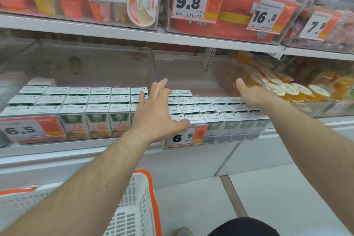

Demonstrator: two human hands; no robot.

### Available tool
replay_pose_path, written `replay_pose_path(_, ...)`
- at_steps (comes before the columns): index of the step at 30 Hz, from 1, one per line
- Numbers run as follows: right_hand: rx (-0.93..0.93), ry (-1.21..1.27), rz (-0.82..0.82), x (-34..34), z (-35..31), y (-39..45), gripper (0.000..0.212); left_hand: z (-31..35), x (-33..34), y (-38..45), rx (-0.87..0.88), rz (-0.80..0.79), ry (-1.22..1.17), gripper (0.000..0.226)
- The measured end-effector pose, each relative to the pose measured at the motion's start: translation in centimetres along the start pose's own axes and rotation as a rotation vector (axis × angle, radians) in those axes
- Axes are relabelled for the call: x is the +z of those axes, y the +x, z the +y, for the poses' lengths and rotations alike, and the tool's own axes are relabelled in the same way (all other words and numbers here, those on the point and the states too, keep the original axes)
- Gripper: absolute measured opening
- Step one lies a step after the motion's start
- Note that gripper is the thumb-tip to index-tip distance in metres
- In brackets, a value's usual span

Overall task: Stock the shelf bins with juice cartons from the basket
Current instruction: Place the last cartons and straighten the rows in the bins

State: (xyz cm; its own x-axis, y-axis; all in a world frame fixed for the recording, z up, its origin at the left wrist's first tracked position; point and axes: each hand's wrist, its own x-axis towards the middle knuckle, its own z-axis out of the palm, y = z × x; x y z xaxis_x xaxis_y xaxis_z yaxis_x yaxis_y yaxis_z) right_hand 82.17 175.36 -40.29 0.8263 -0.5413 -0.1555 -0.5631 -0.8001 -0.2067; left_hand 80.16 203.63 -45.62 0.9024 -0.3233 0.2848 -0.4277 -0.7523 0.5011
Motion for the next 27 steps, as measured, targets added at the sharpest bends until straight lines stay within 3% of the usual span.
replay_pose_path(3,0.036,0.085,0.016,0.0,-0.2,-1.3,0.092,-0.3,0.0,0.1,0.017,-0.011,-0.006,0.087)
replay_pose_path(5,-0.030,0.065,0.158,0.7,0.3,-2.1,0.082,-0.5,-0.2,0.2,0.035,-0.012,-0.033,0.077)
replay_pose_path(8,-0.463,0.222,0.509,4.5,1.3,-4.4,0.049,-1.0,-0.6,0.2,0.024,0.020,-0.227,0.056)
replay_pose_path(11,-0.816,0.291,0.598,8.8,2.9,-5.2,0.036,-1.4,-0.6,-0.2,-0.015,0.063,-0.221,0.065)
replay_pose_path(13,-0.910,0.215,0.682,10.4,3.5,-5.0,0.033,-1.2,-0.3,-0.4,-0.058,0.077,-0.093,0.068)
replay_pose_path(17,-0.859,0.278,0.827,12.2,3.2,-5.2,0.025,0.0,-0.1,-0.6,-0.148,0.095,0.037,0.071)
replay_pose_path(22,-0.883,0.459,0.758,12.2,2.4,-5.0,0.025,-0.5,0.1,0.3,-0.150,0.028,0.067,0.075)
replay_pose_path(27,-0.913,0.398,0.693,11.1,1.6,-4.2,0.029,-0.8,-0.5,1.7,-0.166,0.015,0.092,0.072)
